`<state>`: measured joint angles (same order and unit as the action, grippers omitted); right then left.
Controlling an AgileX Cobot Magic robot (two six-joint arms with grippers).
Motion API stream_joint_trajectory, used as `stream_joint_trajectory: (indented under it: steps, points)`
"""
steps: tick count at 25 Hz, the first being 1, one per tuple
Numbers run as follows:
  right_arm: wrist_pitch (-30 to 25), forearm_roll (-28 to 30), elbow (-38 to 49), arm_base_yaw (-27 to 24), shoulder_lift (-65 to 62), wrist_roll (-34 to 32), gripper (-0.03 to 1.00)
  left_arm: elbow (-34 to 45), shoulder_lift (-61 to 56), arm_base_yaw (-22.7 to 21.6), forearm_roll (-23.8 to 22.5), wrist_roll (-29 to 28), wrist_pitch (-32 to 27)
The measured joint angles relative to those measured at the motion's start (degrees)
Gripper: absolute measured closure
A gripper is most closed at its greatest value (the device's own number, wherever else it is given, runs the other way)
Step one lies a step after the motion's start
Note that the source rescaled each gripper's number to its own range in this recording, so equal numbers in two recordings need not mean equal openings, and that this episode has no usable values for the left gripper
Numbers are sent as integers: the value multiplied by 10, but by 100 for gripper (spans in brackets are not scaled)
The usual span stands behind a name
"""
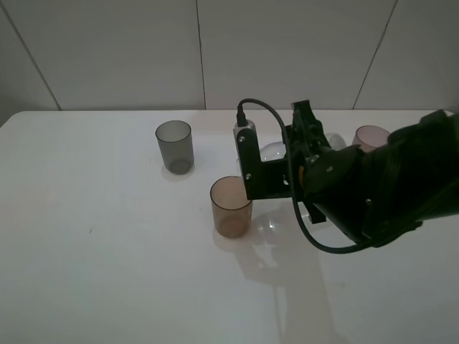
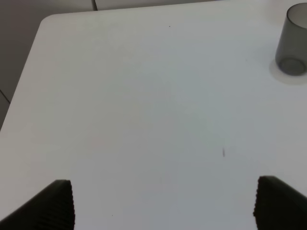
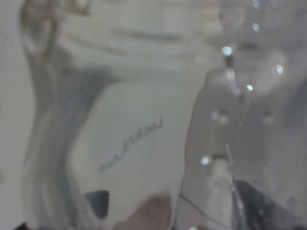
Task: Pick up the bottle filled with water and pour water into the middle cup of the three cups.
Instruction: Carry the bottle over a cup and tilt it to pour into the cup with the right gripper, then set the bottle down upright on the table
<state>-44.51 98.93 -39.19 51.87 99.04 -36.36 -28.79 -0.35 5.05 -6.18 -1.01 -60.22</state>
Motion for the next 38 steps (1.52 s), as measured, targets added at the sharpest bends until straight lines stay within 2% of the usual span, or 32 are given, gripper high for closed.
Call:
stream_joint_trajectory:
  steps: [9,18,30,38]
  points:
    - [-3,0,-1,1,0,80,95,0,0,0,0,0,0]
    - [-4,1,-35,1,2,95,95,0,0,0,0,0,0]
    - [-19,0,-35,1,2,174,95,0,0,0,0,0,0]
    - [-30,0,-35,1,2,180,95,0,0,0,0,0,0]
